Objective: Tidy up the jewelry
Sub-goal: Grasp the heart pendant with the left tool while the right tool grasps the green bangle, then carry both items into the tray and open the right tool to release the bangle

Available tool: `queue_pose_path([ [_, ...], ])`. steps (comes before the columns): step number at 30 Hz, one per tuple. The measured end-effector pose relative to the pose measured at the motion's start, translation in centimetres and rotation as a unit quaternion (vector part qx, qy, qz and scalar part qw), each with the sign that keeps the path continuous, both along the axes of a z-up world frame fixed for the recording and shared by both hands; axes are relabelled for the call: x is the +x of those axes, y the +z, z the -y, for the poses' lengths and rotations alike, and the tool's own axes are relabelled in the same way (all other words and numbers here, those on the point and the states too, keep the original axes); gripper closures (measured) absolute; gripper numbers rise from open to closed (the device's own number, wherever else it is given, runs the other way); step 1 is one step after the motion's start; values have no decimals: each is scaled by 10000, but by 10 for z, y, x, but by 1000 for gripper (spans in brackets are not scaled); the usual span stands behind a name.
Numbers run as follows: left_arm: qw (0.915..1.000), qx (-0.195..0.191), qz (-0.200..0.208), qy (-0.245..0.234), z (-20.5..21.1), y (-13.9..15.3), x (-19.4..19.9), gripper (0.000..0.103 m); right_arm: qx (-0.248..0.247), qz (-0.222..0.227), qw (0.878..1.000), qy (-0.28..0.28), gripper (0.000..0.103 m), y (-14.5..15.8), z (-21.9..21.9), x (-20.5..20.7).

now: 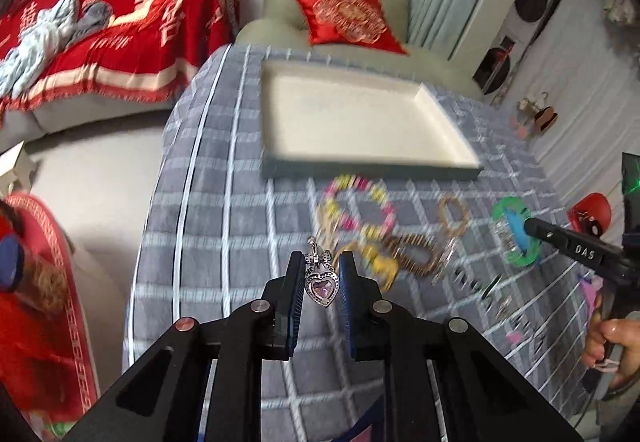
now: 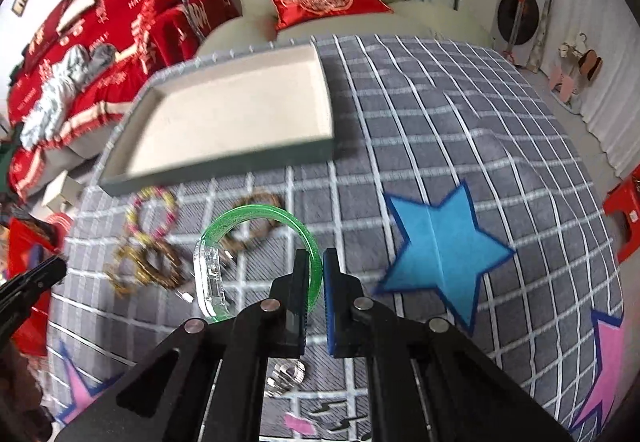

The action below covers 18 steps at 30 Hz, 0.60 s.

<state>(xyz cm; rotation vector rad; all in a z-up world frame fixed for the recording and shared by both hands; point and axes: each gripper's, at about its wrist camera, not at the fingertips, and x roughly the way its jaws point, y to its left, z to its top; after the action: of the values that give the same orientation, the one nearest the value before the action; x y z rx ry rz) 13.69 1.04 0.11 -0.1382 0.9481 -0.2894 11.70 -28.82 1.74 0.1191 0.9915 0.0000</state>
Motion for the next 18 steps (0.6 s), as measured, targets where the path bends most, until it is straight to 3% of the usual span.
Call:
queue_pose_path([
  [6,9982,-24,603,-51,12,49,43,70,151,175,9996,154,95,28,-6,35],
  [9,9973,57,733,-95,23,59,74,70,139,205,9994,225,95,38,-13,63],
  [14,9967,319,745,-75,38,50,127,70,263,120,9992,258,96,38,-23,112],
  [18,9979,402,508,-97,52,26,171,70,330,26,9992,211,96,26,-30,157],
])
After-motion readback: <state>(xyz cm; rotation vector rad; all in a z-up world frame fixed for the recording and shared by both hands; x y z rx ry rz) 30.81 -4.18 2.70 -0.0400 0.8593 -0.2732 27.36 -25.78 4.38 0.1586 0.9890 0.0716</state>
